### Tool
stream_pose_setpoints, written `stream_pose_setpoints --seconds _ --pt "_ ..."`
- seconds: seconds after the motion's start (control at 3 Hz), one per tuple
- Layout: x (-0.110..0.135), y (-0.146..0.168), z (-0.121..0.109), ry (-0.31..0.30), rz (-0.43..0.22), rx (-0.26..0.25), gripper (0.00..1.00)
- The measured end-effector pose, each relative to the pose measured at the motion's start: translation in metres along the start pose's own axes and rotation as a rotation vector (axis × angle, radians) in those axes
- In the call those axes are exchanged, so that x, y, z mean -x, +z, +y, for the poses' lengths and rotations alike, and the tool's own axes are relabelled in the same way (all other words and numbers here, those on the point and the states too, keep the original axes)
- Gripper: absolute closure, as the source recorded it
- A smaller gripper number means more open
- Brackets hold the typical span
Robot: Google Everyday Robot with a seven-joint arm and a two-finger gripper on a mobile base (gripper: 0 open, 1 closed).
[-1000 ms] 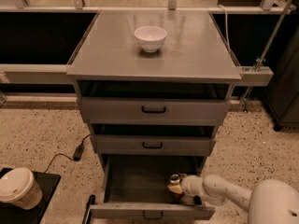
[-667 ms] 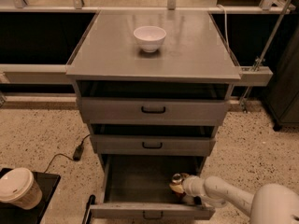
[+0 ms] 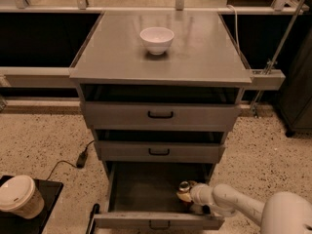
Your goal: Place coke can into bottom drawer
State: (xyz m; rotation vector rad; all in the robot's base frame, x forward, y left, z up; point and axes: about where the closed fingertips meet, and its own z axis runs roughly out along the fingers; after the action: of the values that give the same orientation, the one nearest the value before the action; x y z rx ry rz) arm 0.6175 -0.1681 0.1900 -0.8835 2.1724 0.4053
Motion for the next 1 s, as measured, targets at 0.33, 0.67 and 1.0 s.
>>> stream_pose_setpoints --seconds 0.33,0.67,1.0 --pt "0.0000 0.0000 0.0000 0.000 0.000 0.000 0.34" --pt "0.0000 0.0000 0.0001 0.000 0.000 0.000 0.11" --pt "0.0000 0.0001 0.0001 0.000 0.000 0.000 0.00"
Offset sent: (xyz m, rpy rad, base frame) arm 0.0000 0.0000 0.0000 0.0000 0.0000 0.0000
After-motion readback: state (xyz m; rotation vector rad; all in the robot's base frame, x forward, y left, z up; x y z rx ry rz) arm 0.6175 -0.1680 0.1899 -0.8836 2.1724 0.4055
